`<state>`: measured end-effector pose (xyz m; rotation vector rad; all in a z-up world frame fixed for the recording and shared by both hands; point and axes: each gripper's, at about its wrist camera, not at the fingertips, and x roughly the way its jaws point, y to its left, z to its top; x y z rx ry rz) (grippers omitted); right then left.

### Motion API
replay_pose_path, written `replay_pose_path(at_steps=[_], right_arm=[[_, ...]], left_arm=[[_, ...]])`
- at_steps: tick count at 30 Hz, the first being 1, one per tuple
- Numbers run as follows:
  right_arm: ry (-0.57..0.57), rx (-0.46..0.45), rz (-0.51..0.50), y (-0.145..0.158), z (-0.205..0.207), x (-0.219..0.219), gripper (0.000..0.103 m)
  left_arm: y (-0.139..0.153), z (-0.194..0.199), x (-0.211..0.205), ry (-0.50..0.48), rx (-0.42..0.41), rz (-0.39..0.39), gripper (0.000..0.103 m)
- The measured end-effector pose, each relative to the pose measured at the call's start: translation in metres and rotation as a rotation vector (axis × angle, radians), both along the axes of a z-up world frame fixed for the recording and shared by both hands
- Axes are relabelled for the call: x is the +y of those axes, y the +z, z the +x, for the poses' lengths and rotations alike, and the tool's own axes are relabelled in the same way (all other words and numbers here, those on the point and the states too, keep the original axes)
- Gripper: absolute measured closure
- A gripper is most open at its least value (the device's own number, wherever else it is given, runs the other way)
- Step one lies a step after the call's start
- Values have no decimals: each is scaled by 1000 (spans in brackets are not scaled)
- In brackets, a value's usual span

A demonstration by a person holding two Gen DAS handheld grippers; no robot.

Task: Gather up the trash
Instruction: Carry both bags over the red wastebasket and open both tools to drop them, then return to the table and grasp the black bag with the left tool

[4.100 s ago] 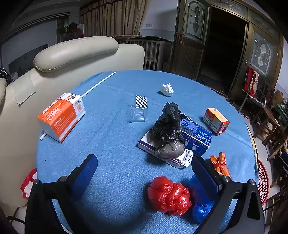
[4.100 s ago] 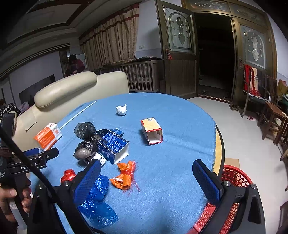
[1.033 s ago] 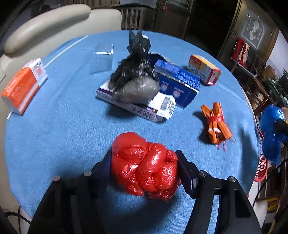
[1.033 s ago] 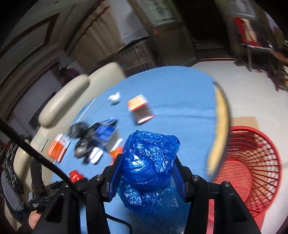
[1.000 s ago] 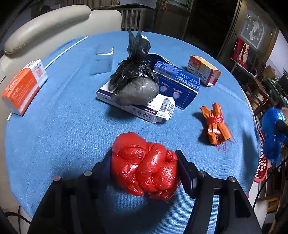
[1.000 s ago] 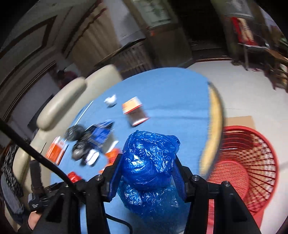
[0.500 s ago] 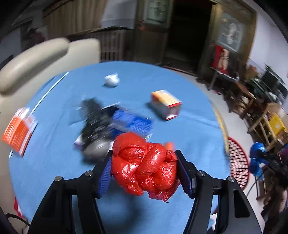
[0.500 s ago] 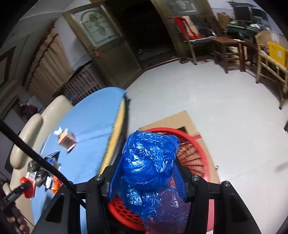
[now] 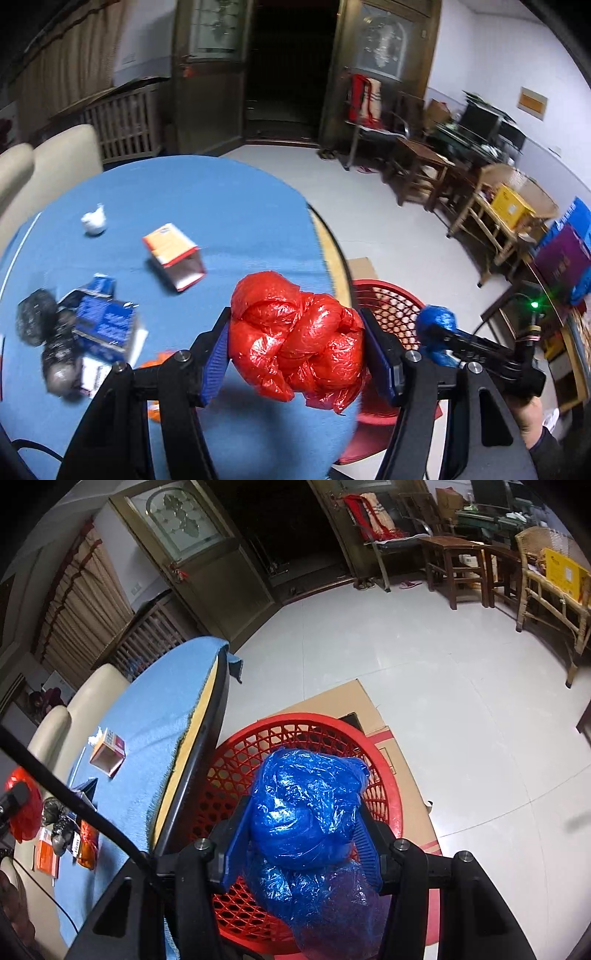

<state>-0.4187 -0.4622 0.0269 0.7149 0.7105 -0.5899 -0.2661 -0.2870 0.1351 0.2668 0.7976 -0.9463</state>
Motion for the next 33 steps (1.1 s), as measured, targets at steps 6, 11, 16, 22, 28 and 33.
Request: replay_pose_path(at_steps=[6,11,16,22,28,33], right_arm=[[22,52,35,-14,16,-4,35],[-18,19,16,-6,6,-8,34],[-91,-4,-6,7,-17,-18,33],[-144,0,-13,15,-41,-24,33],[-154,-4,-20,23,-46,-22,33],[-109,-12,-33,31,-30,-13,33]], left_arm=[[-6,-11,-25,-67,4,30,36],[-16,-24,-51,-131,15,54,36],[-30,-40,-81,-207,17,79,33],[-50,-49,-107,-265,36,173,20],[-36,-29,-81,-219,66,114,20],[-31,-1,-36,-104,80,75,20]])
